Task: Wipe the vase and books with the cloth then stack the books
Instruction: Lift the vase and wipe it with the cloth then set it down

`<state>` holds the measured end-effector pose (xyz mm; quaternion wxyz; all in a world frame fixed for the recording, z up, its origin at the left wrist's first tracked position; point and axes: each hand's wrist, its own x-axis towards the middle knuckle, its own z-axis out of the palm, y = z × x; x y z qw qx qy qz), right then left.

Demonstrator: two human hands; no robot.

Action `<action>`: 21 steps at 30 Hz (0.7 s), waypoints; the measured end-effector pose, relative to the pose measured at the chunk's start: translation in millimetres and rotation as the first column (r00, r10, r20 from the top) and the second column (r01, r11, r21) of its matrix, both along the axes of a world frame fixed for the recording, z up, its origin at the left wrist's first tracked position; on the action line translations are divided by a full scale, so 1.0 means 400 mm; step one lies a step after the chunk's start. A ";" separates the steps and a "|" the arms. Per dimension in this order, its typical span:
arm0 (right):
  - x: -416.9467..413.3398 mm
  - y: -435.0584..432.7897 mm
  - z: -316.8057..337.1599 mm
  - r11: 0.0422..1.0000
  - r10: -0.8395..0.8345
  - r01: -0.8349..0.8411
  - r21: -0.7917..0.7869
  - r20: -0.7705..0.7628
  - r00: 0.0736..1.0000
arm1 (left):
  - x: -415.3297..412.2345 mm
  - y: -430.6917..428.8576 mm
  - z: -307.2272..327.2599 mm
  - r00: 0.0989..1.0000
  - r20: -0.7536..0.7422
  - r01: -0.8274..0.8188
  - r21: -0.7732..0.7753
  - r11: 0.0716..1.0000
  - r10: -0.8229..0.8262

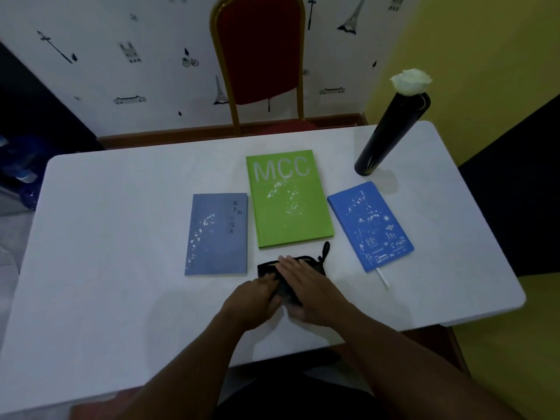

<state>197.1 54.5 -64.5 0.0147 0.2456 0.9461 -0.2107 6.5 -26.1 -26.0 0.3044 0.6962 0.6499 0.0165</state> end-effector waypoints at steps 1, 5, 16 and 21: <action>-0.018 0.000 -0.002 1.000 -0.013 0.013 0.001 0.003 1.000 | -0.006 0.002 0.013 1.000 0.023 -0.006 0.003 1.000 0.005; -0.054 -0.006 -0.020 0.999 -0.036 0.036 0.022 0.002 0.999 | -0.040 -0.013 0.033 0.999 0.040 -0.005 -0.026 1.000 0.006; 0.054 0.055 0.087 0.993 -0.109 0.113 0.020 -0.162 0.981 | -0.083 0.068 0.048 0.996 0.075 0.041 0.034 0.999 -0.043; 0.141 0.127 0.141 0.976 -0.217 0.217 -0.023 -0.208 0.954 | 0.011 0.202 0.073 0.994 0.081 0.072 0.063 0.995 -0.077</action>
